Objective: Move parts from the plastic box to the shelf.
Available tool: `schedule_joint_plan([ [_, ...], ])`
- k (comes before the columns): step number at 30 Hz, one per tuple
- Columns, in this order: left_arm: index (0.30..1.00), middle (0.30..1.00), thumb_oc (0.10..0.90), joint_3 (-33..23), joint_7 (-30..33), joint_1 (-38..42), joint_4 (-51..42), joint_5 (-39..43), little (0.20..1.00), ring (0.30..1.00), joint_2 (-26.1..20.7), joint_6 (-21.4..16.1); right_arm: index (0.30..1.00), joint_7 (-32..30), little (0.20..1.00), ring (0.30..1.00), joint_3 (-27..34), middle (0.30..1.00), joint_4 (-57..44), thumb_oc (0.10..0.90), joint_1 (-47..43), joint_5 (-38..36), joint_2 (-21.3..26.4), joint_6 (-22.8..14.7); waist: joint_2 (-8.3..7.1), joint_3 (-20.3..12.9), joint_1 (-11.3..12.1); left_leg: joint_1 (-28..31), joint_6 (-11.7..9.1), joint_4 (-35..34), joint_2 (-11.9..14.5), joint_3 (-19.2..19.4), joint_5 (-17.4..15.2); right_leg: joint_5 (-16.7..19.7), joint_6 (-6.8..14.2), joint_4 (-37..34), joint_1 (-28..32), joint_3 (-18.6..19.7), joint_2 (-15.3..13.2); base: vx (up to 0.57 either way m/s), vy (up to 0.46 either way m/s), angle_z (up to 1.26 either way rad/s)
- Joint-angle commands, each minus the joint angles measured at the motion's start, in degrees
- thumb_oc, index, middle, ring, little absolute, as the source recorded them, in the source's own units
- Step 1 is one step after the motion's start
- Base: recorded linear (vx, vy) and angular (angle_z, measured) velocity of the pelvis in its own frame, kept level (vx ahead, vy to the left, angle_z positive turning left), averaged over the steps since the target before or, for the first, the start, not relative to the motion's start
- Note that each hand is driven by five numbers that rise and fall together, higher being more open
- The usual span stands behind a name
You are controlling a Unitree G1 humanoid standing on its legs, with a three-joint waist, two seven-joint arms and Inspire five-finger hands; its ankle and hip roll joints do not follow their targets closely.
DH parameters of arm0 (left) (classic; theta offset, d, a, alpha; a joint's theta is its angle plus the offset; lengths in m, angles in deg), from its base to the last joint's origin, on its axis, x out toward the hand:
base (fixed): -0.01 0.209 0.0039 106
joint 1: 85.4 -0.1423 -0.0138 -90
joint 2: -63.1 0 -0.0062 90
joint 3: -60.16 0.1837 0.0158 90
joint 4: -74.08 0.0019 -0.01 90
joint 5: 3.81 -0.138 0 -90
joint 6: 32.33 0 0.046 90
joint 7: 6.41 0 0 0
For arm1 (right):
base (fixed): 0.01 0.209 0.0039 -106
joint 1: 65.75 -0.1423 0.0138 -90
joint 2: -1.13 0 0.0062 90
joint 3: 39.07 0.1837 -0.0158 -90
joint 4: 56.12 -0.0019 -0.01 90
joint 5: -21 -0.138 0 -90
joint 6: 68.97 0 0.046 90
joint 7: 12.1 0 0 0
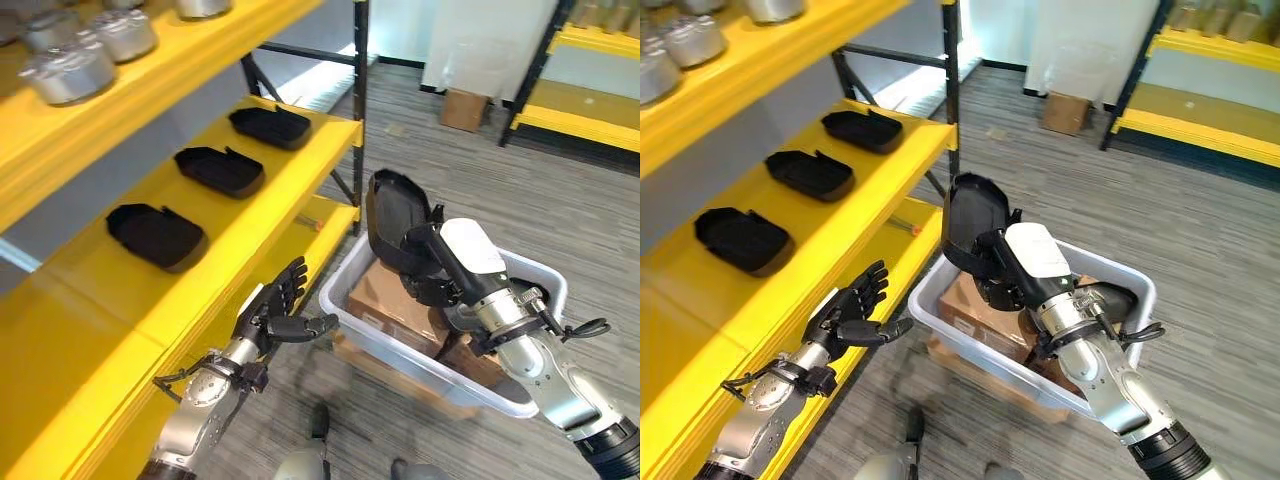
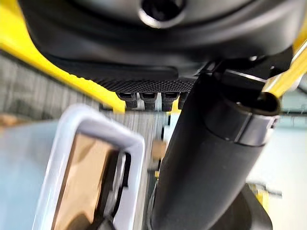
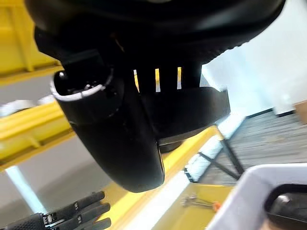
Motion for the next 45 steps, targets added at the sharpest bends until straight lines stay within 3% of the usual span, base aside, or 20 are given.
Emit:
schedule_joint_plan([
  [1,1.0,1.0,0.9,-4.13,0.34,3.81,-3.65,0.14,1.0,1.0,-1.42,-6.87,0.3,-1.85,0.3,0.3,4.16,0.3,-5.03,0.4,-10.39,0.85,-0.34,-6.17,-2.86,-2.05,0.63,2.05,-5.72,4.62,5.7,0.55,-6.06,-2.4,-1.69,7.53,-3.24,-2.61,0.79,-0.05,-0.092,0.41],
  [4,1.0,1.0,0.9,-4.94,-1.71,3.22,-2.58,0.64,1.0,1.0,-1.4,-8.24,0.3,-1.01,0.3,0.3,4.98,0.3,-4.98,0.4,-10.08,1.17,-0.38,-5.11,-3.32,-2.22,-0.18,1.95,-6.28,4.12,8.18,6.73,-4.75,-3.29,-1.76,8.24,-2.64,-5.71,0.54,-0.07,-0.018,0.59],
  [5,1.0,1.0,0.9,-4.99,-2.1,3.57,-1.73,0.93,1.0,1.0,-1.07,-9.31,0.3,-0.58,0.3,0.3,5.65,0.3,-4.94,0.4,-9.38,1.36,-0.08,-5.73,-3.6,-2.68,-0.94,1.97,-6.43,3.87,9.85,10.8,-4.47,-3.06,-1.67,7.75,-2.51,-7.79,-0.05,-0.13,0.046,1.26],
  [9,1.0,1.0,0.9,-4.53,-0.26,4.82,-0.96,0.88,1.0,1.0,-0.98,-10.96,0.3,-0.08,0.3,0.3,5.3,0.3,-3.88,0.4,-9.39,1.33,0.99,-8.15,-4.99,-3.95,-2.14,3.74,-5.61,7.03,12.12,15.33,-6.12,-2.04,-1.77,6.5,-2.93,-10.67,-2.16,-0.09,0.103,1.02],
  [13,1.0,1.0,0.9,-4.89,-3.5,4.81,-2.53,6.2,1.0,1.0,-0.14,-9.35,0.3,0.22,0.3,0.3,5.86,0.3,-3.57,0.4,-9.17,0.57,1.44,-7.71,-6.31,-5.02,-2.85,5.22,-5.68,10.92,14.15,17.76,-5.31,-0.68,-1.79,4.96,-2.65,-12.76,-4.46,-0.01,0.215,0.62],
  [15,1.0,1.0,0.9,-4.73,-3.01,5.05,-3.26,5.38,1.0,1.0,-0.01,-10.88,0.3,-0.59,0.3,0.3,6.39,0.3,-2.5,0.4,-8.83,0.16,1.16,-8.08,-6.46,-6.08,-3.72,7.48,-5.66,10.55,14.98,19.8,-5.72,0.13,-1.26,4.38,-2.73,-13.66,-6.11,0.05,0.49,0.92],
  [21,1.0,1.0,0.9,-5.28,-2.4,5.27,-4.7,1.96,1.0,1.0,-0.25,-12.28,0.3,-1.44,0.3,0.3,7.56,0.3,-1.9,0.4,-6.99,0.68,0.66,-8.52,-4.88,-6.53,-3.54,9.41,-5.72,5.92,12.79,22.0,-8.21,0.88,0.47,3.3,-1.87,-14.46,-8.74,0.07,0.36,0.54],
  [26,1.0,1.0,0.9,-9.52,1.23,2.79,-6.29,-2.69,1.0,1.0,-1.8,-13.62,0.3,-0.57,0.3,0.3,9.38,0.3,-2.55,0.4,-4.5,0.47,-0.38,-9.66,-4.49,-7.71,-2.29,12.59,-5.83,1.02,9.58,23.68,-9.3,6.46,4.72,-2.84,-0.73,-16.42,-12.24,0.06,0.214,0.18],
  [33,1.0,1.0,0.9,-15.89,2.37,-1.15,-6.98,-1.56,1.0,1.0,-0.98,-12.98,0.3,0.46,0.3,0.3,9.28,0.3,-3.81,0.4,-3.54,0.05,-2.67,-10.53,-6.02,-8.75,1.26,12.84,-5.49,-0.49,8.19,25.0,-9.68,12.05,7.94,-9.91,0.75,-20.16,-14.67,0.03,0.093,0.05],
  [45,1.0,1.0,0.9,-17.13,2.41,-2.89,-8.49,-1.35,1.0,1.0,-0.03,-12.22,0.3,1.87,0.3,0.3,5.93,0.3,-4.75,0.4,-7.65,-0.51,-3.51,-9.97,-7.95,-8.89,5.44,11.15,-4.23,0.53,5.98,23.18,-11.55,13.55,8.89,-12.61,2.49,-22.1,-15.72,0.04,0.098,0.08],
])
